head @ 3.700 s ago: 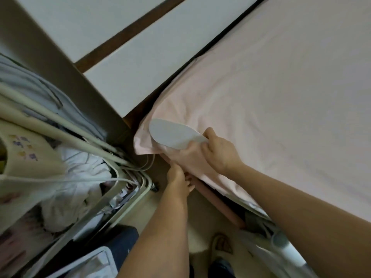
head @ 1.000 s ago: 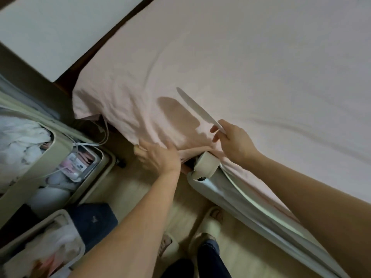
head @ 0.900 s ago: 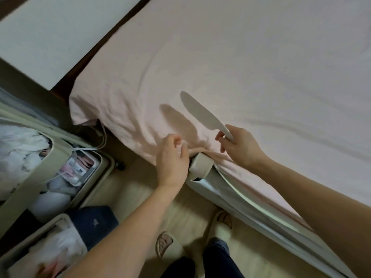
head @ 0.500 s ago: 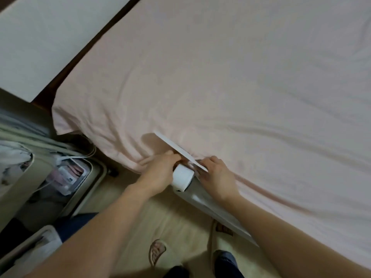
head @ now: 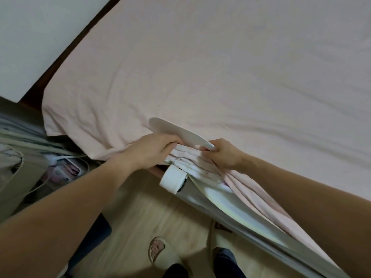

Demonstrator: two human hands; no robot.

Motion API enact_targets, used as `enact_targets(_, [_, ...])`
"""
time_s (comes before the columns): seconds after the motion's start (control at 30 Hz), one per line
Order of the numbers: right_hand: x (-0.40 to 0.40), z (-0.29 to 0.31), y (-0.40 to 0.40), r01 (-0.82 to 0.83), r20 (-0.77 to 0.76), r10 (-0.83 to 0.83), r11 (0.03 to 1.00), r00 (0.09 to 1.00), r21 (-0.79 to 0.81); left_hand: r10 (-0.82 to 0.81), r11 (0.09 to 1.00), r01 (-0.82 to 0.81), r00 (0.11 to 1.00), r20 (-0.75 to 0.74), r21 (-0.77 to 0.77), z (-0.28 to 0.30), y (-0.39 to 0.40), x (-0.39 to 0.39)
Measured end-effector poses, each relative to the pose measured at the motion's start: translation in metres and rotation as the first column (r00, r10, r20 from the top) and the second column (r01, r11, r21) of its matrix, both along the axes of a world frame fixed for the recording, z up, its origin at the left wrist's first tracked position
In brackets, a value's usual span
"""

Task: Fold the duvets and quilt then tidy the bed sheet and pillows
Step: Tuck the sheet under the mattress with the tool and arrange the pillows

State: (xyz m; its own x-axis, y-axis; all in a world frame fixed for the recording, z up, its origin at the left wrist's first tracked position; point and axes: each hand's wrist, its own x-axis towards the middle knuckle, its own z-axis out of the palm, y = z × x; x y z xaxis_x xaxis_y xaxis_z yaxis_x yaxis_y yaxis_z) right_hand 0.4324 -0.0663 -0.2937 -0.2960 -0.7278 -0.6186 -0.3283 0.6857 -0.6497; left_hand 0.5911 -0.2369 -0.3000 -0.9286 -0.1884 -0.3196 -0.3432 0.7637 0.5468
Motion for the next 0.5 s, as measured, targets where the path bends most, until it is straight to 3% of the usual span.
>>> enact_targets(0.2, [0.001,0.013,0.002,0.04,0.133,-0.045,0.998,0.99,0.041,0.039,0.963,-0.092,0.978,0.205,0.253,0.011,-0.011,-0.015])
enact_targets(0.33, [0.017,0.014,0.003,0.029,0.15,-0.02,0.998,0.988,-0.055,-0.059,0.941,-0.074,0.925,0.376,0.331,0.016,-0.004,-0.003])
enact_targets(0.5, [0.044,0.006,0.01,-0.092,0.161,0.091,0.996,0.983,-0.002,-0.042,0.913,-0.094,0.946,0.321,0.397,0.014,0.007,0.006])
